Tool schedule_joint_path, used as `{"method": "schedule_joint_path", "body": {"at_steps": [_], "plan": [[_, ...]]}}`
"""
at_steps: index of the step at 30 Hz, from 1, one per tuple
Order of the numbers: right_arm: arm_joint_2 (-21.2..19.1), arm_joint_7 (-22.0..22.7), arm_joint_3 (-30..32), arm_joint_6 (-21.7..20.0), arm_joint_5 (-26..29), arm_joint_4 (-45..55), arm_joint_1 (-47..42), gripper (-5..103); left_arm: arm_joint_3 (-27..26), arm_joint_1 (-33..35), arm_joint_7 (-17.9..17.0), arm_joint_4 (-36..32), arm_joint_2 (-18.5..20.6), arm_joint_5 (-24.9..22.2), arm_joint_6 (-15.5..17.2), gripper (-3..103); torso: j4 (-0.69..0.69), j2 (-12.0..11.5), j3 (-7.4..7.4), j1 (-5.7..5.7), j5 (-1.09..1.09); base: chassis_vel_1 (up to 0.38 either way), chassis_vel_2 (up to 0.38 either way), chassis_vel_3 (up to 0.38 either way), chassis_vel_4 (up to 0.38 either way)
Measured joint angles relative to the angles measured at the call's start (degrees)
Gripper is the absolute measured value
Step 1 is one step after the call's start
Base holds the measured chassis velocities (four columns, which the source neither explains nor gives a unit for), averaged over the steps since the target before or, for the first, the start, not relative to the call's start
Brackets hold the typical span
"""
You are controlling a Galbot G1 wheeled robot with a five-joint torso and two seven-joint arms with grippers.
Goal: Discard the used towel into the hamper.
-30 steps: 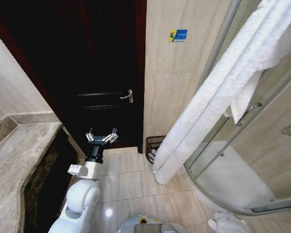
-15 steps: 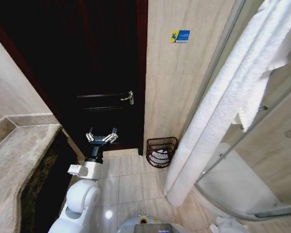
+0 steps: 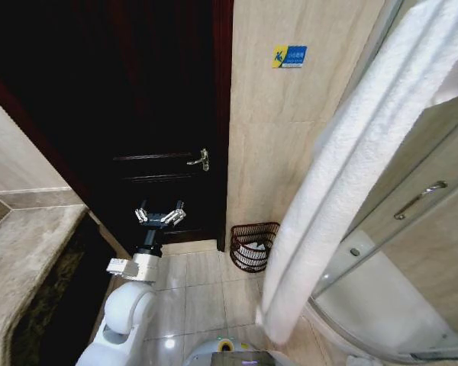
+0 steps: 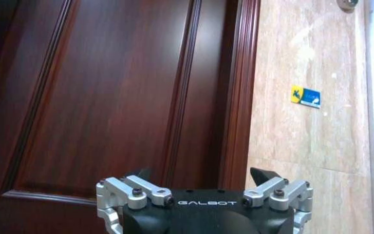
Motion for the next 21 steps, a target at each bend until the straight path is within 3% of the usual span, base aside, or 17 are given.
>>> {"method": "schedule_joint_path", "body": {"at_steps": [5,21], "plan": [[-3.5,0.3,0.1,-0.3,0.0,-2.5,0.7,2,0.0,0.0,0.0,0.0,0.0,0.0,0.0,100,0.00,0.0,0.01,0.02,0.01,0.010,-0.010,-0.009,0.011],[-24.0,1.4,-2.5,-2.5,-0.3,-23.5,5.3,2,0.0,0.0,0.0,0.0,0.0,0.0,0.0,100,0.00,0.0,0.03,0.07,0.00,0.000,0.000,0.000,0.000]]}}
